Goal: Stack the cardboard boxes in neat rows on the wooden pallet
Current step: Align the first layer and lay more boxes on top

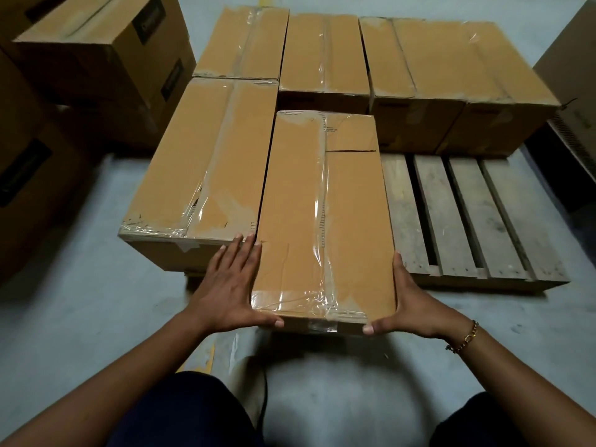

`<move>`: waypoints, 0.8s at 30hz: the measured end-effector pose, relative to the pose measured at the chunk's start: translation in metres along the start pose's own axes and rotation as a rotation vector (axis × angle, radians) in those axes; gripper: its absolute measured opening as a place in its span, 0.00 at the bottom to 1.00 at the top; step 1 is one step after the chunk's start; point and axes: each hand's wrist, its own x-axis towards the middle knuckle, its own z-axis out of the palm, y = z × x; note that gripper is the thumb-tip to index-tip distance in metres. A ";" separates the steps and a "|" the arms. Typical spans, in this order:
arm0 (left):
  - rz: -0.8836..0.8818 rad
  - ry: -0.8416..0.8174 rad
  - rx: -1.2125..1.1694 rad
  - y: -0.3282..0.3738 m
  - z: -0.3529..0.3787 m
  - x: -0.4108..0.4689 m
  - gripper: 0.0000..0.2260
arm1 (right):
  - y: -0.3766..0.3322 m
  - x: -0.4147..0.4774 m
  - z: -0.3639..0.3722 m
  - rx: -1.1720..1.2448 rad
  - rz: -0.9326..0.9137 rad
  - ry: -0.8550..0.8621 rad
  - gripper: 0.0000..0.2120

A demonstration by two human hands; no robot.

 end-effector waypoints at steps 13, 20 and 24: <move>0.009 0.194 0.091 -0.003 -0.011 0.017 0.61 | -0.006 0.014 -0.011 -0.122 -0.042 0.149 0.75; -0.006 0.226 0.157 -0.007 -0.018 0.036 0.57 | -0.011 0.027 -0.020 -0.122 -0.053 0.229 0.70; -0.027 0.230 0.175 -0.008 -0.021 0.047 0.55 | -0.016 0.033 -0.022 -0.134 -0.043 0.291 0.66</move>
